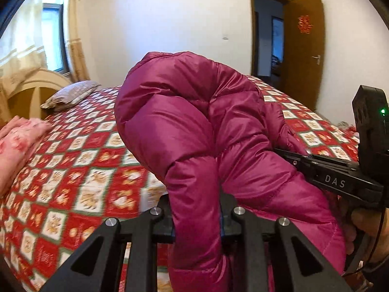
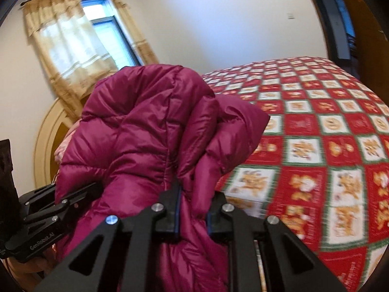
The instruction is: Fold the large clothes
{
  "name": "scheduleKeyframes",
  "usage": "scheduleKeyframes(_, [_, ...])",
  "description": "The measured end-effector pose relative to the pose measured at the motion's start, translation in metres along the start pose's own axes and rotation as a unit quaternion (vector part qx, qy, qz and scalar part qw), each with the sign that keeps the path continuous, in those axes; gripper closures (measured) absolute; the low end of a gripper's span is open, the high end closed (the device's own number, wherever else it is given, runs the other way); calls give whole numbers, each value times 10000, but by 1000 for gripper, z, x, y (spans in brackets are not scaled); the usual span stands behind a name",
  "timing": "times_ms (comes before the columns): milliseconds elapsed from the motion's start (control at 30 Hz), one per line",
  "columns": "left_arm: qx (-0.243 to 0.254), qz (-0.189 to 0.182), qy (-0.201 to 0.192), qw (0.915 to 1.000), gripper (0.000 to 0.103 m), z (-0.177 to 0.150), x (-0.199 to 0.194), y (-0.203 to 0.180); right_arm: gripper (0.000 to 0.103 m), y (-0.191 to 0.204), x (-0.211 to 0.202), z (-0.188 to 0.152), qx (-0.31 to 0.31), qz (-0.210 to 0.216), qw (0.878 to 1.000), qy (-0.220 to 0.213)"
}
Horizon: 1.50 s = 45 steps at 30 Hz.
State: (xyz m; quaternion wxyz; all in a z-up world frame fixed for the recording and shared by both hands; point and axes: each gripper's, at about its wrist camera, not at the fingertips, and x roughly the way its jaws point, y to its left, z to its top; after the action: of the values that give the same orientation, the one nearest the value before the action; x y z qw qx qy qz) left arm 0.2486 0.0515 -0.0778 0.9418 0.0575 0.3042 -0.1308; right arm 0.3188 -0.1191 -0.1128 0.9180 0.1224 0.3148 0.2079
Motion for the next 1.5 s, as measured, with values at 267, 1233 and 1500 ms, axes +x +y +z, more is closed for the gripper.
scheduleKeyframes(267, [-449,319,169,9983,79,-29,-3,49,85,35,40,-11,-273,256,9987,359])
scheduleKeyframes(1233, [-906,587,723,9915,64,-84,26,94,84,56,92,-43,-469,145,9934,1040])
scheduleKeyframes(1500, [-976,865,747,9886,38,-93,32,100,75,53,100,-47,-430,-10,9928,1122])
